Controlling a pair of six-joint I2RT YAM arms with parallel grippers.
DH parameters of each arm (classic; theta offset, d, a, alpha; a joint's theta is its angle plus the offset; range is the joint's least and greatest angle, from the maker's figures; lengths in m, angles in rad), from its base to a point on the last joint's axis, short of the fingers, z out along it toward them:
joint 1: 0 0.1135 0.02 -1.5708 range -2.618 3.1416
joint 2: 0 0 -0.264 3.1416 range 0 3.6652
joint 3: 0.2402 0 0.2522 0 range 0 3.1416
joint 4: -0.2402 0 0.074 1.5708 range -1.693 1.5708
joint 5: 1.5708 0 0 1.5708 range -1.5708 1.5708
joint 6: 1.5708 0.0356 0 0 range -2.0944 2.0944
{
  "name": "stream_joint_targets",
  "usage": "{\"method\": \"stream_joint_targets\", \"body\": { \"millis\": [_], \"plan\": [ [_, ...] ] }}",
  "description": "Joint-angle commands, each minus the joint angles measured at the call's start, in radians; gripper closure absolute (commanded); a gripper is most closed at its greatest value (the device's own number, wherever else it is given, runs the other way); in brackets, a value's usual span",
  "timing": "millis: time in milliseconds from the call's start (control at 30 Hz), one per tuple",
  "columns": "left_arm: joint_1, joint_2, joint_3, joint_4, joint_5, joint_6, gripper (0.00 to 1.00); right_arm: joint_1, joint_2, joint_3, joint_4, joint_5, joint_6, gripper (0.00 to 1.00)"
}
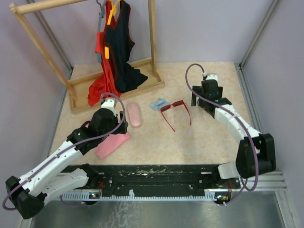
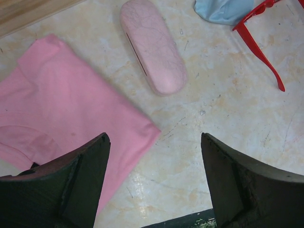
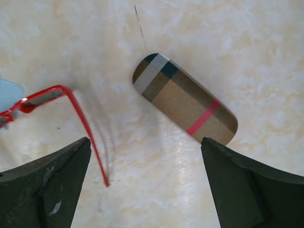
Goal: Organize the sunglasses
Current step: Pick up the sunglasses case from the center of the board.
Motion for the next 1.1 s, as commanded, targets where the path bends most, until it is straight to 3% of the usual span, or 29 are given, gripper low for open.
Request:
{"method": "stream_joint_targets", "body": {
  "millis": [0, 100, 333, 533, 833, 1067],
  "plan": [
    [0.001, 0.006, 0.038, 0.013, 0.048, 0.017, 0.17, -0.051, 0.112, 0.121, -0.064, -0.060, -0.292, 0.01],
    [0.001, 0.021, 0.037, 0.020, 0.079, 0.029, 0.17, -0.093, 0.189, 0.181, -0.131, -0.173, -0.401, 0.01],
    [0.001, 0.087, 0.023, 0.054, 0.148, 0.094, 0.17, -0.181, 0.286, 0.267, -0.198, -0.236, -0.536, 0.01],
    [0.001, 0.078, -0.006, 0.113, 0.121, 0.109, 0.17, -0.262, 0.433, 0.398, -0.297, -0.365, -0.652, 0.01],
    [0.002, 0.123, 0.000, 0.159, 0.098, 0.137, 0.17, -0.302, 0.606, 0.581, -0.373, -0.466, -0.680, 0.04],
    [0.001, 0.139, -0.002, 0.185, 0.100, 0.144, 0.17, -0.302, 0.690, 0.629, -0.420, -0.512, -0.696, 0.07]
  ]
}}
